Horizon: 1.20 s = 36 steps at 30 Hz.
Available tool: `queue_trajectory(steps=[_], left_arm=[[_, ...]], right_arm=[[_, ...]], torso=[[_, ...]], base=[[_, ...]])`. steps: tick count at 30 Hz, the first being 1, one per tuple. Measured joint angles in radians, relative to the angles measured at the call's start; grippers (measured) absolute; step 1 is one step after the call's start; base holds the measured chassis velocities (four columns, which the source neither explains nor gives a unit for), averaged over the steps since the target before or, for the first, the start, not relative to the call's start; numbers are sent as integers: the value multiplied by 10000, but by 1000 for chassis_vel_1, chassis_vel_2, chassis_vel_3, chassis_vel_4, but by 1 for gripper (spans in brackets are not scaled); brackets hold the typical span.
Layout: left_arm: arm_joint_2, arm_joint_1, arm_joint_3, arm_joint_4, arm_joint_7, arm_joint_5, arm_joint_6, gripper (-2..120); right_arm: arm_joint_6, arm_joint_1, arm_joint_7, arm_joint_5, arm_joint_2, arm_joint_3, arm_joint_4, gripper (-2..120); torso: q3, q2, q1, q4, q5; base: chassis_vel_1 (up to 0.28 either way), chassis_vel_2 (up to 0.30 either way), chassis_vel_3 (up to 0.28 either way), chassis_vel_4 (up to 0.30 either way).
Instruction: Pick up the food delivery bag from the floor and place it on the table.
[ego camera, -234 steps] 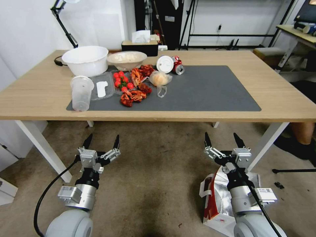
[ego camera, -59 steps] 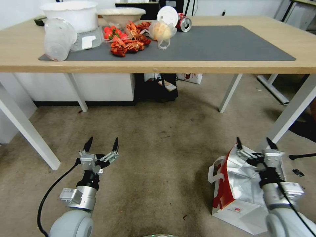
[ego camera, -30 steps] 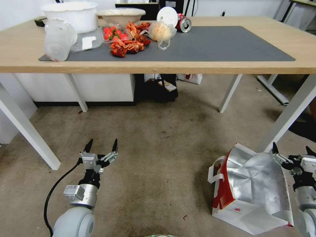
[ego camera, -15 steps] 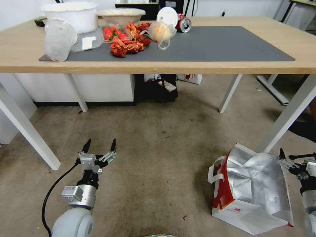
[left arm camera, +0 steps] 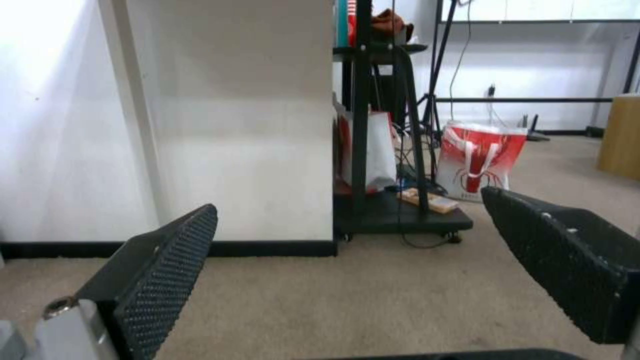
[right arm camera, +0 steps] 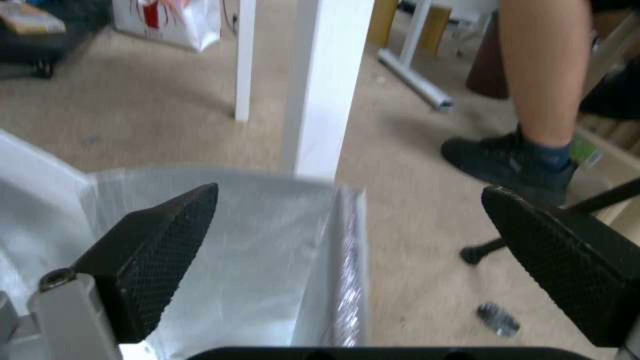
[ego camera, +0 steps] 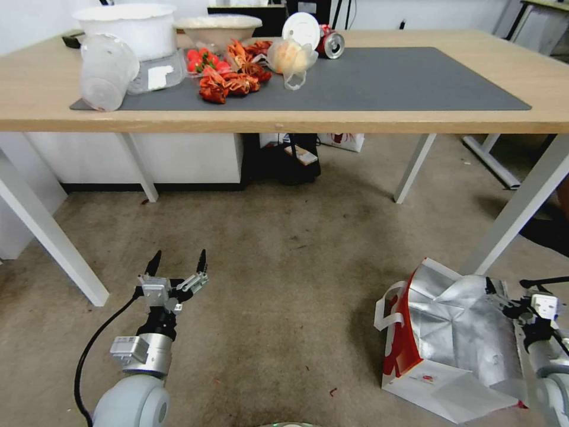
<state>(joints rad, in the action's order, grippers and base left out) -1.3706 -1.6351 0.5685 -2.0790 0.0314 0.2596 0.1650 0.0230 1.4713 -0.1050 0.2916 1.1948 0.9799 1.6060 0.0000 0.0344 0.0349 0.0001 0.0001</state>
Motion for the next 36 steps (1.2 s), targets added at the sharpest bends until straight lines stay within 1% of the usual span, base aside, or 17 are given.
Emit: queue_trajectory(steps=[3,4,7,8,10,12,14,16,17,19,20,22,23,26,28,29,36], left_arm=[[-38,-12,3,-9,29,-24,-3,99],[-38,-12,3,-9,29,-24,-3,99],[-74,-18,2,-9,51,-58,-4,99],[-74,-18,2,-9,51,-58,-4,99],[-85,-10,-4,-7,52,-64,-3,99],[-86,22,-23,-7,51,-64,-5,99],[-86,29,-24,-7,51,-63,-6,99],[-70,60,-28,-7,51,-58,-17,99],[-70,60,-28,-7,51,-58,-17,99],[-66,58,-33,-7,47,-51,-22,99],[-66,58,-33,-7,47,-51,-22,99],[-76,44,-38,-7,40,-45,-22,99],[-76,44,-38,-7,40,-45,-22,99],[-80,38,-39,-7,39,-40,-22,99],[-80,35,-38,-7,38,-39,-23,99],[-79,30,-37,-6,37,-37,-21,99],[-96,-3,-34,20,30,-35,12,99]], right_arm=[[140,-77,-73,-1,-8,-106,-315,91],[140,-77,-73,-1,-8,-106,-315,91],[223,-51,-195,150,-23,-153,-508,77],[223,-51,-195,150,-23,-153,-508,77],[225,-15,-259,203,-23,-161,-548,69],[251,11,-269,345,-21,-173,-567,59],[262,16,-269,365,-20,-174,-566,55],[293,39,-262,420,-4,-177,-535,43],[293,39,-262,420,-4,-177,-535,43],[294,59,-240,444,12,-183,-513,34],[294,59,-240,444,12,-183,-513,34],[290,78,-209,464,24,-191,-488,22],[290,78,-209,464,24,-191,-488,22],[288,105,-210,583,26,-191,-425,9],[288,110,-213,594,27,-190,-419,6],[288,117,-213,616,28,-187,-414,0],[127,220,-168,719,64,-181,-283,0]], torso=[[0,0,1,0,0],[0,0,1,0,0],[0,0,0,0,-1],[0,0,0,0,-1],[0,0,0,-1,-1],[0,0,0,0,-1],[0,1,0,0,-1],[0,1,0,-1,-1],[0,1,0,-1,-1],[0,1,0,-1,0],[0,1,0,-1,0],[0,1,0,-1,-1],[0,1,0,-1,-1],[0,1,0,0,-1],[0,1,0,-1,-1],[0,1,0,0,0],[0,1,0,0,0]], base=[[0,0,0,0],[0,0,0,0],[0,0,0,0],[0,0,0,0],[0,0,0,0],[0,0,0,0],[0,0,0,0],[0,0,0,0],[0,0,0,0],[0,0,0,0],[0,0,0,0],[0,0,0,0],[0,0,0,0],[0,0,0,0],[0,0,0,0],[0,0,0,0],[0,0,0,0]])
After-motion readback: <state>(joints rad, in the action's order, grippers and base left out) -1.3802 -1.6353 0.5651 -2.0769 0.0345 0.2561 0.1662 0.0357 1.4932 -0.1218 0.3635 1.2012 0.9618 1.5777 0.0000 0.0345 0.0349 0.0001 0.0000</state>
